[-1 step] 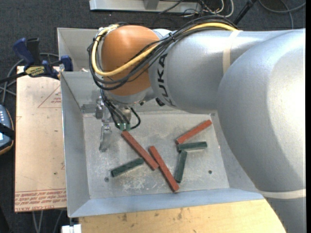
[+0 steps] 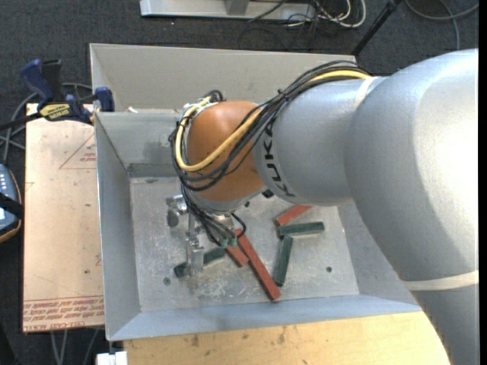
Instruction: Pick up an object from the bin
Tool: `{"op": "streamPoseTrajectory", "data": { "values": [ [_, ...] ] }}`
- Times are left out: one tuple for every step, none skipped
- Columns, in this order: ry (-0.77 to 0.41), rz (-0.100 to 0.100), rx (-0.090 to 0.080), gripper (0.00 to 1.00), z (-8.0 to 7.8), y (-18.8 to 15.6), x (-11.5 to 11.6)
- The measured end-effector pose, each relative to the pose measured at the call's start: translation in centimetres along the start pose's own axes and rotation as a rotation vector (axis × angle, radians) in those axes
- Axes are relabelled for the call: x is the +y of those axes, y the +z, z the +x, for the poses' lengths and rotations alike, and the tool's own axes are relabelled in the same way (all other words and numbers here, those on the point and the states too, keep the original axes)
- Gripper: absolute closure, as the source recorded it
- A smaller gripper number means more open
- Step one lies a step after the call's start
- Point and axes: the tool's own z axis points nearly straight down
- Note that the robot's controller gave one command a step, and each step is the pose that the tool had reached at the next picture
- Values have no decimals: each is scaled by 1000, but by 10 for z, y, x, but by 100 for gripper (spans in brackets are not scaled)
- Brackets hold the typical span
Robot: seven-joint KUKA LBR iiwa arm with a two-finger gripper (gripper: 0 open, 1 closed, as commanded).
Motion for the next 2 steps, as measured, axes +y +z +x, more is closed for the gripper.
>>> {"op": "streamPoseTrajectory", "data": {
  "values": [
    [-265,-1,-5,0,28,29,-20],
    [-264,-2,-7,100,27,28,-20]
  ]
}}
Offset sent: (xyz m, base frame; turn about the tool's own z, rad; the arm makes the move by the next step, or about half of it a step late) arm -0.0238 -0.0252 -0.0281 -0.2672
